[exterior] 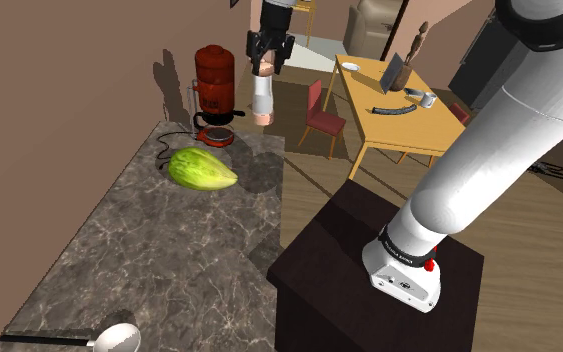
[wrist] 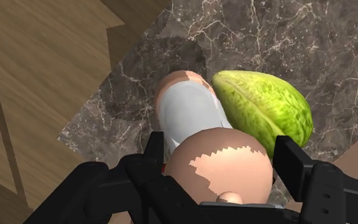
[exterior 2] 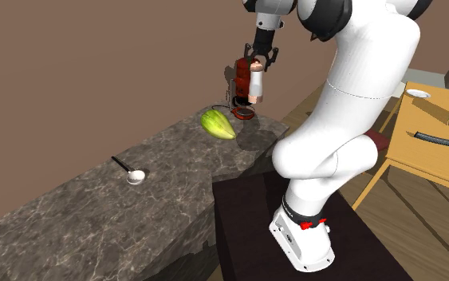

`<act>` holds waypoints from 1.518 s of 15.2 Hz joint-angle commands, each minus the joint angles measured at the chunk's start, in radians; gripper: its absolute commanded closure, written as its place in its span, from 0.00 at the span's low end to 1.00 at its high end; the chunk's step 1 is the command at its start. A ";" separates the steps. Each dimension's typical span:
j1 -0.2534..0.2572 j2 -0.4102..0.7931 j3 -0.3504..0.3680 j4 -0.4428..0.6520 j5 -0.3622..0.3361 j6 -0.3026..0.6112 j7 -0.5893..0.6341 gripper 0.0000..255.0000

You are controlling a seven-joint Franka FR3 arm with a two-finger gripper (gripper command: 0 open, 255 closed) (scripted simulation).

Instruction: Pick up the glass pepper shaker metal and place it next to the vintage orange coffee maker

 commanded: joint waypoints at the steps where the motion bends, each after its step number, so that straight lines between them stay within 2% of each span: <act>1: 0.000 0.001 0.000 -0.025 0.001 0.026 -0.002 1.00; 23: 0.004 0.077 0.004 -0.236 0.017 0.312 -0.037 1.00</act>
